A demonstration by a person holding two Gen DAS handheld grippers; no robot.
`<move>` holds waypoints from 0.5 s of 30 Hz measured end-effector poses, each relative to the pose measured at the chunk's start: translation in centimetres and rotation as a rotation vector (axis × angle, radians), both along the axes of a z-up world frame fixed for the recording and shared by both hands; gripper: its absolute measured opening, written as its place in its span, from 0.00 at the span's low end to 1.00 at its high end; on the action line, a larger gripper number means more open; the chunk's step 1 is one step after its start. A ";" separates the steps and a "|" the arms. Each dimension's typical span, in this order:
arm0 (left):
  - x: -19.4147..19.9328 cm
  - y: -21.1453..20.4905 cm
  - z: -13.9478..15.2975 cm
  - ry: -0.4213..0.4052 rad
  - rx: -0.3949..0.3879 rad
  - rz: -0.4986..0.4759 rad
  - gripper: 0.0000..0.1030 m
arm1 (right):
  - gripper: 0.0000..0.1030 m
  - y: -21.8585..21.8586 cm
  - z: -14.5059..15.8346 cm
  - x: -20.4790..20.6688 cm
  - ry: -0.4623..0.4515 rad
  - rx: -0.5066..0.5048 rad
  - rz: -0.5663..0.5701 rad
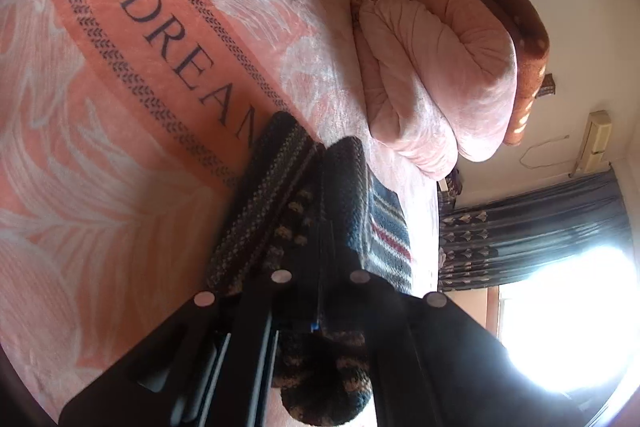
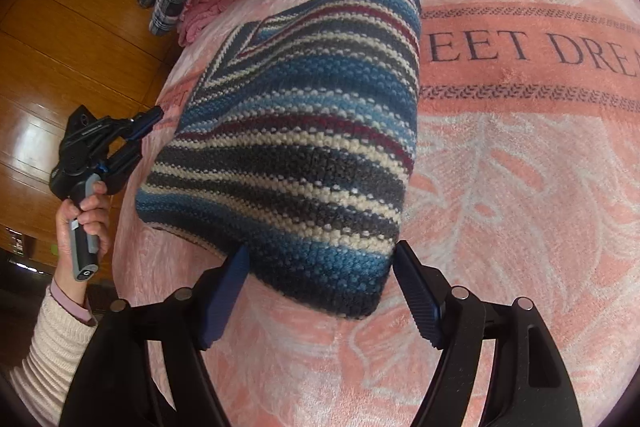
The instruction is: Fold small clothes
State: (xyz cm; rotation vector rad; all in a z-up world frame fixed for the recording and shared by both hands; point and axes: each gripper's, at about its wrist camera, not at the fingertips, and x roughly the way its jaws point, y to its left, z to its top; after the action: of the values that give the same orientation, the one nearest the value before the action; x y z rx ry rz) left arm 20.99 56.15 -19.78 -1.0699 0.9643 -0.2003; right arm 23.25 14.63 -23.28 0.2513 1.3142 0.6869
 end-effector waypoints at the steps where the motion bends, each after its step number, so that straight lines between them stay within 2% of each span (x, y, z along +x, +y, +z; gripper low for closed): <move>1: 0.2 -1.2 0.7 -0.002 0.010 -0.035 0.11 | 0.73 0.3 -0.2 -0.1 0.002 -0.003 0.001; 2: -0.2 -2.2 1.2 -0.008 0.020 -0.071 0.27 | 0.73 0.5 -0.2 -0.3 -0.003 -0.008 0.000; 3: -0.3 -3.7 1.5 -0.005 0.026 -0.110 0.35 | 0.73 0.6 -0.1 -0.5 -0.009 -0.013 -0.003; 5: -0.9 -5.9 1.5 0.016 0.047 -0.177 0.60 | 0.73 0.4 0.0 -0.8 -0.004 -0.002 -0.013; 8: -0.9 -8.7 0.2 0.099 0.112 -0.240 0.73 | 0.73 -0.1 0.2 -1.3 0.008 0.009 -0.025; 10: -1.3 -9.4 -1.0 0.121 0.112 -0.241 0.71 | 0.73 -0.3 0.4 -1.6 0.005 -0.005 -0.021; 12: -1.6 -9.4 -1.9 0.129 0.084 -0.220 0.41 | 0.73 -0.4 0.7 -1.9 -0.004 -0.021 -0.016; 13: -1.5 -9.4 -2.2 0.137 0.063 -0.221 0.13 | 0.73 -0.4 1.0 -2.0 -0.007 -0.024 -0.016; 15: -1.9 -8.7 -2.4 0.130 0.014 -0.194 0.13 | 0.73 -0.5 1.5 -1.9 -0.015 -0.021 -0.021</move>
State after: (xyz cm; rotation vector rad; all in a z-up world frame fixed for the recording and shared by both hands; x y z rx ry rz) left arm 19.12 47.41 -22.15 -0.9857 1.1859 -0.2851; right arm 21.32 14.16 -21.80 0.2422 1.3025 0.6559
